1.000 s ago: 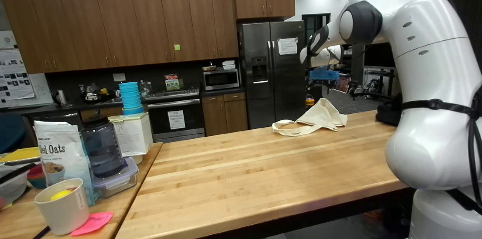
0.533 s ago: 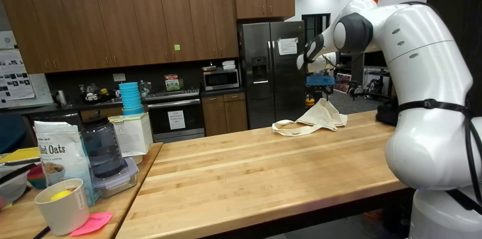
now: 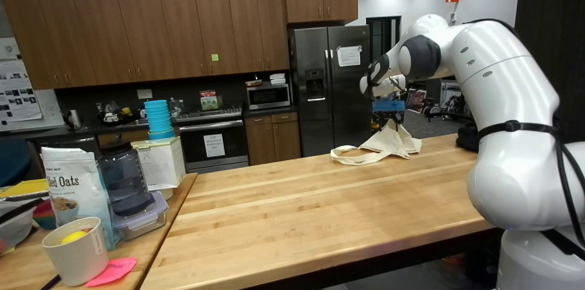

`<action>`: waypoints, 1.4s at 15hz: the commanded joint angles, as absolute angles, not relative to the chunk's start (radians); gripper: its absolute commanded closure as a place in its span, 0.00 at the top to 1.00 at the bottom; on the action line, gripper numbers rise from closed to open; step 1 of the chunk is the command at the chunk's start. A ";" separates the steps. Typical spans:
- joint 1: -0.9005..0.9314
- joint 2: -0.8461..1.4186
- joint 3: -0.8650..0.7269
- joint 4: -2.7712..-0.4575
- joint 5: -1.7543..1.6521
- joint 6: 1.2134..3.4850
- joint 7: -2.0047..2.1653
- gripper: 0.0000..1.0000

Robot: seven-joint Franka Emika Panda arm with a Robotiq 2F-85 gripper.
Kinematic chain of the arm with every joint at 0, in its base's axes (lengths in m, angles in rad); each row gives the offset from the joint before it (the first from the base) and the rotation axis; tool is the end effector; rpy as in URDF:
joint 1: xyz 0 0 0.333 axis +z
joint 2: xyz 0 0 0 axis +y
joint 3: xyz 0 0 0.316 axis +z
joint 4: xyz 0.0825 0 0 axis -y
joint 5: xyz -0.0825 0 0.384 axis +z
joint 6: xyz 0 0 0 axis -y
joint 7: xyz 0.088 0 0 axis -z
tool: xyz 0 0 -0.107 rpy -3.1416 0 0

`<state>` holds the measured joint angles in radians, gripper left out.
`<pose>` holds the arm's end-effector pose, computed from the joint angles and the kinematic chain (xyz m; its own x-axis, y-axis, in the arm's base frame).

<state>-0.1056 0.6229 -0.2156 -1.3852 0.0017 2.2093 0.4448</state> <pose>0.7136 -0.2010 0.3742 0.7351 -0.6334 0.2418 -0.6567 -0.7539 0.0213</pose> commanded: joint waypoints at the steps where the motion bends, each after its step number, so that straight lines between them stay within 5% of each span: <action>1: -0.115 0.672 -0.223 -1.298 -0.006 2.169 0.460 0.45; 7: -0.125 0.701 -0.222 -1.246 -0.004 2.180 0.451 0.01; 21: -0.147 0.482 -0.301 -1.466 -0.014 2.412 0.463 0.01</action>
<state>-0.1551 0.5783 -0.2767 -1.3549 0.0018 2.3616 0.4444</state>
